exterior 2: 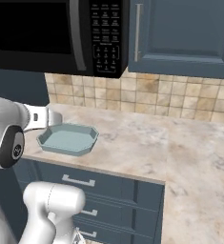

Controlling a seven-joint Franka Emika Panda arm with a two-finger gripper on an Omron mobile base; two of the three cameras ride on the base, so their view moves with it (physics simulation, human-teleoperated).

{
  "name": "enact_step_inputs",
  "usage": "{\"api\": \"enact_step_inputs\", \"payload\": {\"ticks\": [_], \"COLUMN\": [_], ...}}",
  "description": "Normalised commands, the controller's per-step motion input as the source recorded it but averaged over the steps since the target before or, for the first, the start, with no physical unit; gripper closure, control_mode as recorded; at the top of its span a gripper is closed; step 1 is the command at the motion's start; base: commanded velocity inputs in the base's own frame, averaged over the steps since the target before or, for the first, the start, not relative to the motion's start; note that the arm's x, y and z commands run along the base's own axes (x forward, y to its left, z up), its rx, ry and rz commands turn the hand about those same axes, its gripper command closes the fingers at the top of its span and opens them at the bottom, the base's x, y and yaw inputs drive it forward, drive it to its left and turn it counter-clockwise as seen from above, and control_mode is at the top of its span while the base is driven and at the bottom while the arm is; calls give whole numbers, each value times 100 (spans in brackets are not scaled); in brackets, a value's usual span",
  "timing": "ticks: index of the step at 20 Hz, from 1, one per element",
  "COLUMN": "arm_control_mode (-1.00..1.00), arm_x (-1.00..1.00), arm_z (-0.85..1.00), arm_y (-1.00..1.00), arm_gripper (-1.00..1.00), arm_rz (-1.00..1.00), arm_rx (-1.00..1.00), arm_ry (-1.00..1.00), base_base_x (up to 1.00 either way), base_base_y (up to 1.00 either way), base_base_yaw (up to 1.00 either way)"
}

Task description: Pick the tangerine and pear from the fridge and place them inside the tupperware on the counter.

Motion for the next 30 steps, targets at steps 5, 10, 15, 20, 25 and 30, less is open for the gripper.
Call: {"api": "enact_step_inputs", "payload": {"ticks": [5,10,15,20,25,30], "arm_control_mode": [-100,-100,-100,-100,-100,-100], "arm_x": [45,66,72,76,76,54], "arm_z": [-69,-68,-48,-35,-35,-35], "arm_y": [3,26,37,22,22,20], "arm_gripper": [100,100,100,100,100,100], "arm_rz": [5,3,0,0,0,0], "arm_rx": [6,1,0,0,0,0], "arm_ry": [25,18,9,4,5,7], "base_base_x": [0,0,0,0,0,0], "base_base_y": [0,0,0,0,0,0], "base_base_yaw": [0,0,0,0,0,0]}}
